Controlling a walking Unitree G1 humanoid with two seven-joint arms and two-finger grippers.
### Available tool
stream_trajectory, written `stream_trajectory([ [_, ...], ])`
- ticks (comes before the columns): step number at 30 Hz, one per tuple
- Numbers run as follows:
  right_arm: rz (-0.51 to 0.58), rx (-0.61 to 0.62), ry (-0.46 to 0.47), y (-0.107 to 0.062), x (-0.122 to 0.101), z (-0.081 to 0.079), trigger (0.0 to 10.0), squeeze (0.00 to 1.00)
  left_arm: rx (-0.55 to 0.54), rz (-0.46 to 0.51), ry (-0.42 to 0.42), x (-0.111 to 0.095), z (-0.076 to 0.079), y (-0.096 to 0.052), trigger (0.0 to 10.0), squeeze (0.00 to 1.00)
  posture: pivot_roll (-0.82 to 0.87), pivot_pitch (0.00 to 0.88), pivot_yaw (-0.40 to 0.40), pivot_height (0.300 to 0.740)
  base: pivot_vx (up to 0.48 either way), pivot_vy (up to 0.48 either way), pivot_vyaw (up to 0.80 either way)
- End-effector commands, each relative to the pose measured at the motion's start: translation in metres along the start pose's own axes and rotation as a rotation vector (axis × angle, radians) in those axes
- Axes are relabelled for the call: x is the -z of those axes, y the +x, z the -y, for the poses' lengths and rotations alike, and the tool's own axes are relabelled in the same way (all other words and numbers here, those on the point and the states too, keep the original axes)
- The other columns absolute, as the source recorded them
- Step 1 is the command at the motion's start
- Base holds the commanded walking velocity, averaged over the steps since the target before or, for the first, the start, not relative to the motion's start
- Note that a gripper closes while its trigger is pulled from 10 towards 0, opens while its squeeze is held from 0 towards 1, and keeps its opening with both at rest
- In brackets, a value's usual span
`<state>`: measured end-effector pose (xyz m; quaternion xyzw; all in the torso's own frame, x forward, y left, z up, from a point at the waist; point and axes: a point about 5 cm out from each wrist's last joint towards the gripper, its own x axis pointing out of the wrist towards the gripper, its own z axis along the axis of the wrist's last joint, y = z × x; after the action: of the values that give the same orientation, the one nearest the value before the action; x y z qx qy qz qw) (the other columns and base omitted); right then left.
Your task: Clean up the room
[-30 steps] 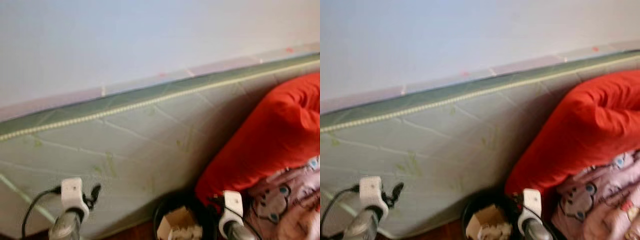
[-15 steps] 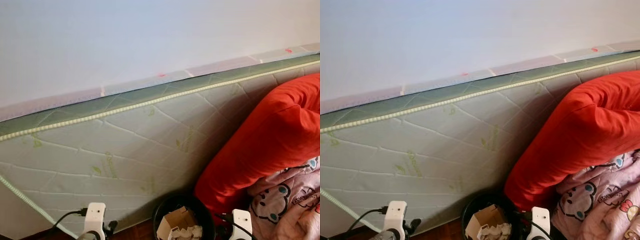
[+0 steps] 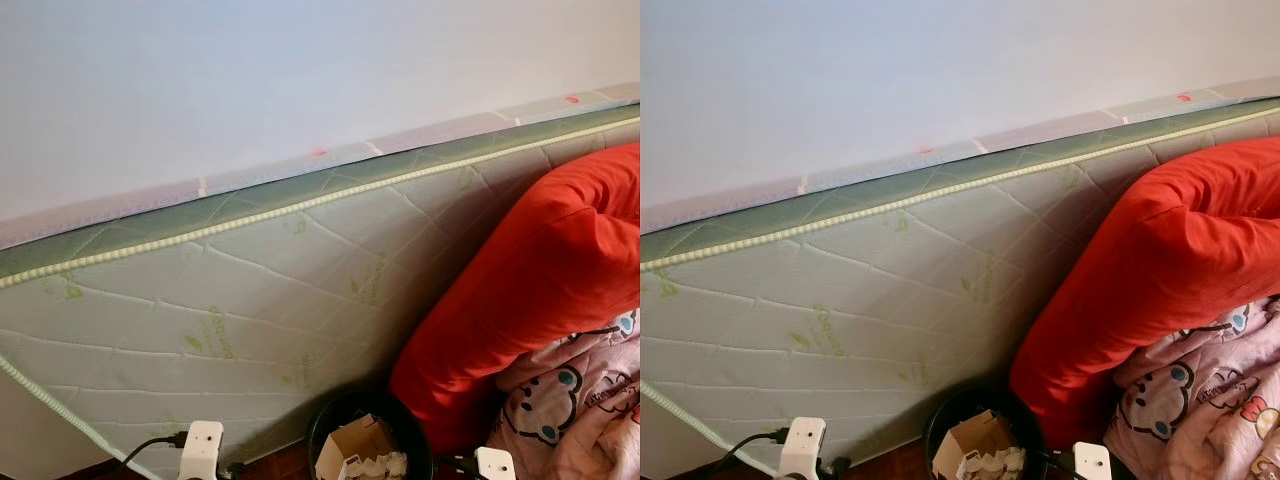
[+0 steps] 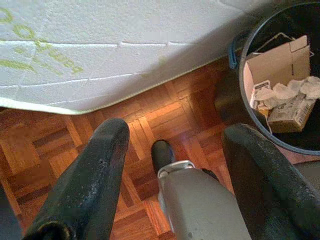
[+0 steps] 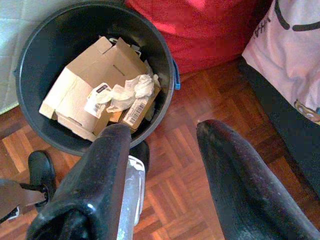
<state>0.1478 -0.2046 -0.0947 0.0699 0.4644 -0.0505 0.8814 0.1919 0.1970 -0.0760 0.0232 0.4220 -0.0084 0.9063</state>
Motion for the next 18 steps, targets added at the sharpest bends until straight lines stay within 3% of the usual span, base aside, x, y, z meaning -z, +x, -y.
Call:
stream_trajectory([
  [1, -0.010, -0.009, -0.014, 0.0003, -0.0005, -0.0003, 10.0, 0.00, -0.003, -0.023, 0.006, 0.0067, 0.0010, -0.0012, 10.0, 0.00, 0.04, 0.000, -0.036, 0.740, 0.000, 0.000, 0.00],
  [18, -0.019, -0.004, -0.020, 0.0001, 0.0007, 0.0005, 10.0, 0.00, 0.018, -0.027, 0.042, 0.0034, 0.0060, 0.0006, 10.0, 0.00, 0.03, 0.000, -0.036, 0.740, 0.000, 0.000, 0.00],
])
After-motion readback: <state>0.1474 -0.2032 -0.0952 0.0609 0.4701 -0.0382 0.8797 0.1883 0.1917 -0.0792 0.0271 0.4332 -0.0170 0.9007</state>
